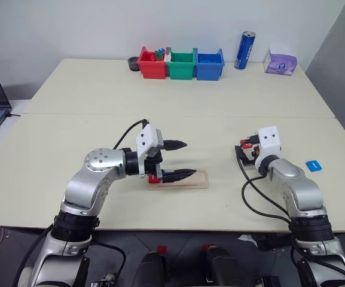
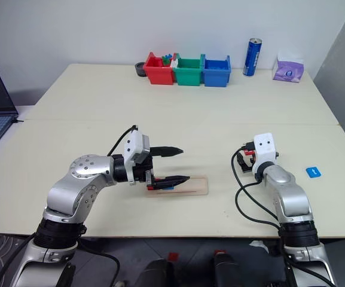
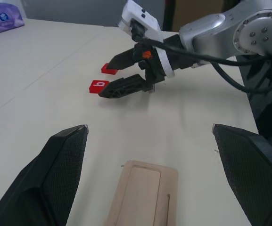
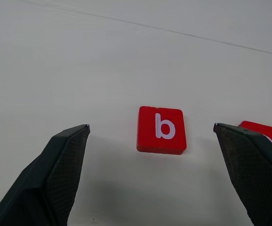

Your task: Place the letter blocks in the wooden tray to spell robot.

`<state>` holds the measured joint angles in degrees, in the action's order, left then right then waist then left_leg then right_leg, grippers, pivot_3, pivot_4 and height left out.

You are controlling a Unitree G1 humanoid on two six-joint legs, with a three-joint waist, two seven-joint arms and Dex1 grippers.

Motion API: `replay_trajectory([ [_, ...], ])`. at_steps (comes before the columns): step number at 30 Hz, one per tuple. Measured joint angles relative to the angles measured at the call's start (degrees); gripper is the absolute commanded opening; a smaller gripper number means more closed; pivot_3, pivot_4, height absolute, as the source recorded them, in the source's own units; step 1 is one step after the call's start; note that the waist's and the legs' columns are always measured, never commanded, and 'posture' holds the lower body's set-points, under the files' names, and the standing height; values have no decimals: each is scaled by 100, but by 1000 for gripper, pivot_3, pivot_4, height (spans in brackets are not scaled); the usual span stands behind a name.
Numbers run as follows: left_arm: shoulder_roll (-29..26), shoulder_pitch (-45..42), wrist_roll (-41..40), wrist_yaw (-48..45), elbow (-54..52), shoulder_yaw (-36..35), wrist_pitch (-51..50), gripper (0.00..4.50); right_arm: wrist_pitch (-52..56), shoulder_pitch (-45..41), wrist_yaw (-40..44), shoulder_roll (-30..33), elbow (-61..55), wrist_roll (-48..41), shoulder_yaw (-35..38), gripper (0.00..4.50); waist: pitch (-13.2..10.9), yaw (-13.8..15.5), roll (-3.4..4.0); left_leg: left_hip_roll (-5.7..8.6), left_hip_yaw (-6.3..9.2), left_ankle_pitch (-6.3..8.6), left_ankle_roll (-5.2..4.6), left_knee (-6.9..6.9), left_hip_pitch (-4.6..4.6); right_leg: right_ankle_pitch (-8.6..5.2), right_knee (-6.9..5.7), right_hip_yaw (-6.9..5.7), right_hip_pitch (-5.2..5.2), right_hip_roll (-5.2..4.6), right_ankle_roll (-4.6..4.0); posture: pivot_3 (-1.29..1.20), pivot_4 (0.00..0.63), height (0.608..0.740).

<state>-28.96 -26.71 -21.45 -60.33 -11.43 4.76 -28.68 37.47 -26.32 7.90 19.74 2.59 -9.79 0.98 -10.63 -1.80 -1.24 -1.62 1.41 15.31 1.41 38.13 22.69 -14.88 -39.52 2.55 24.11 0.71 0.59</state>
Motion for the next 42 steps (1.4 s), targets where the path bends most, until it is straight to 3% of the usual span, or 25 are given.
replay_trajectory([
  [10, -86, -2, -63, 100, 0, 49, 0, 4456, -389, -393, -138, -361, 907, 168, 197, 4500, 1, -4, 1, -2, 3, 0, 0, -3, -1, 0, 0, 1, 0, 0, -1, 0, 150, 740],
  [19, -106, -7, -82, 152, 9, 60, 1, 4500, -302, -377, -329, -500, 831, 193, 254, 1586, 1, -4, 2, -2, 3, 0, 0, -3, 0, 0, 1, 1, 0, 0, -1, 0, 150, 740],
  [20, -105, -20, -82, 166, 16, 66, 2, 4500, -267, -362, -352, -513, 794, 195, 267, 1454, 1, -4, 2, -2, 4, 0, 0, -3, 0, 0, 1, 0, 0, 0, -1, 0, 150, 740],
  [26, -144, -64, -100, 94, 32, 116, 15, 4500, 828, -49, -498, -512, -264, 165, 266, 1462, 1, 0, 2, -4, 9, 0, 0, -6, 4, 0, 5, 1, 1, 0, -1, 0, 150, 740],
  [34, -457, 256, -250, -162, -65, 154, -3, 4500, 4902, 1057, -208, -449, -4127, -602, 254, 1462, 5, 2, 8, -5, 32, 1, -1, -10, 7, -19, 7, -5, 0, 2, 20, 0, 150, 740],
  [41, -438, 255, -280, -136, -133, 196, -4, 4500, 5459, 1472, -310, -759, -4897, -1005, 236, 1462, 5, -9, 8, -4, 15, 0, -1, -9, 0, -21, 9, -7, -2, 3, 24, 0, 150, 740],
  [42, -438, 255, -284, -132, -140, 208, -6, 4500, 5459, 1481, -330, -769, -4897, -1030, 234, 1812, 5, -8, 8, -4, 15, 0, -1, -9, 0, -21, 11, -6, -2, 2, 24, 0, 150, 740],
])
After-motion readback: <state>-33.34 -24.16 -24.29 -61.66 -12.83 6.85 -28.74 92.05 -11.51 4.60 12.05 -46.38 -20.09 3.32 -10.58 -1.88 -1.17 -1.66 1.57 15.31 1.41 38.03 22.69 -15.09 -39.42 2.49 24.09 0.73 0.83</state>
